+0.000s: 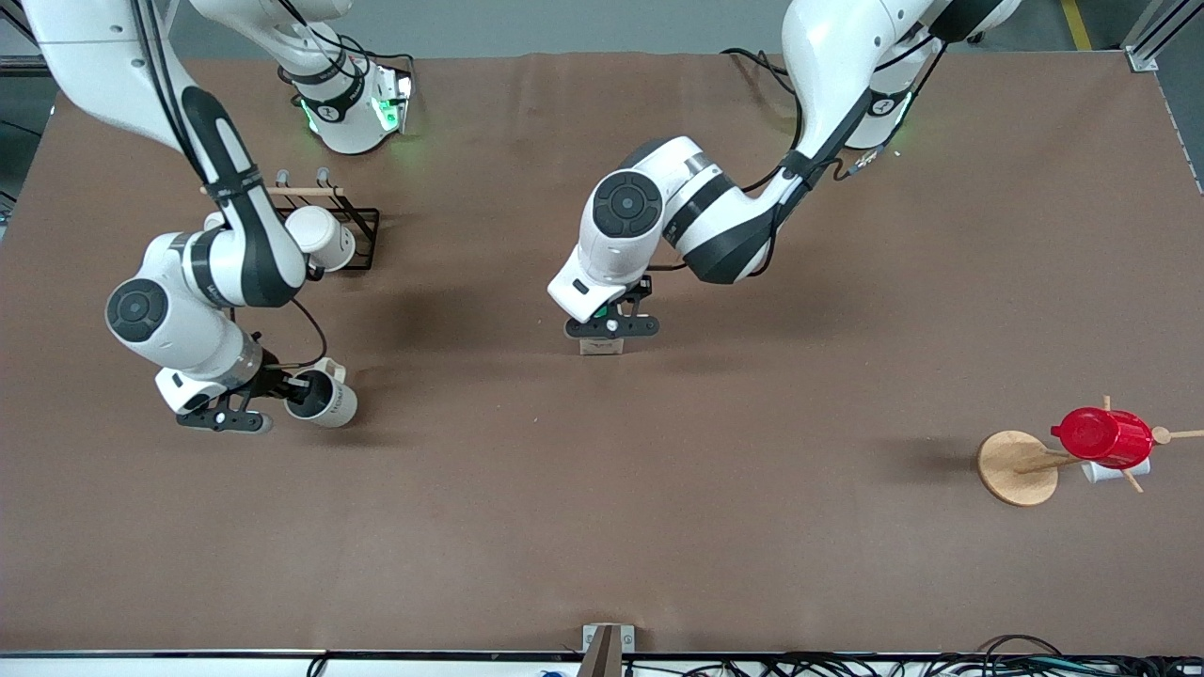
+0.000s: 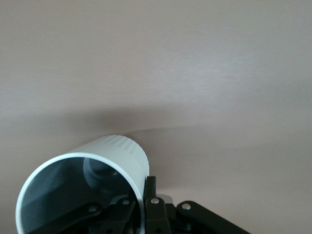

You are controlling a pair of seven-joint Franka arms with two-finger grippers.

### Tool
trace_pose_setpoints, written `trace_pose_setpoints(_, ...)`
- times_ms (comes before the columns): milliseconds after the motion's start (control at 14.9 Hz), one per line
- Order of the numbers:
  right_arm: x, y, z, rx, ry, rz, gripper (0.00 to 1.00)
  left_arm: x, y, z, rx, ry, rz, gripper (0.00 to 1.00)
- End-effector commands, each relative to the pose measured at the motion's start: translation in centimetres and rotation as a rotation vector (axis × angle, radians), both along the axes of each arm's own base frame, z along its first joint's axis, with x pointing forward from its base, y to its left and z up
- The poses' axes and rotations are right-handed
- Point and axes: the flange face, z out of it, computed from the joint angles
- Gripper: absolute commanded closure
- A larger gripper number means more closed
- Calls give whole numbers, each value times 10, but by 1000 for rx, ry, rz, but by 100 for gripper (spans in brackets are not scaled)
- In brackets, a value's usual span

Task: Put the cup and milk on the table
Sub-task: 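Carry the mug and milk carton toward the table center with both grippers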

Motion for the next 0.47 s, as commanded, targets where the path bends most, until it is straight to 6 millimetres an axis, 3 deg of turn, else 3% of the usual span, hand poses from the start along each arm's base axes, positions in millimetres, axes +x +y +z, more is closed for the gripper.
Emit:
trace_pose_setpoints(0,-15,67,31,13,-4,-70,100,3,1,16,12,-36,0,69)
trace_pose_setpoints(134,-26,124,42,16,2,-98,100,14,14,34,14,-69,11,69)
trace_pose_setpoints(403,-50,214,52,18,14,-108,100,34,36,43,21,-94,39,68)
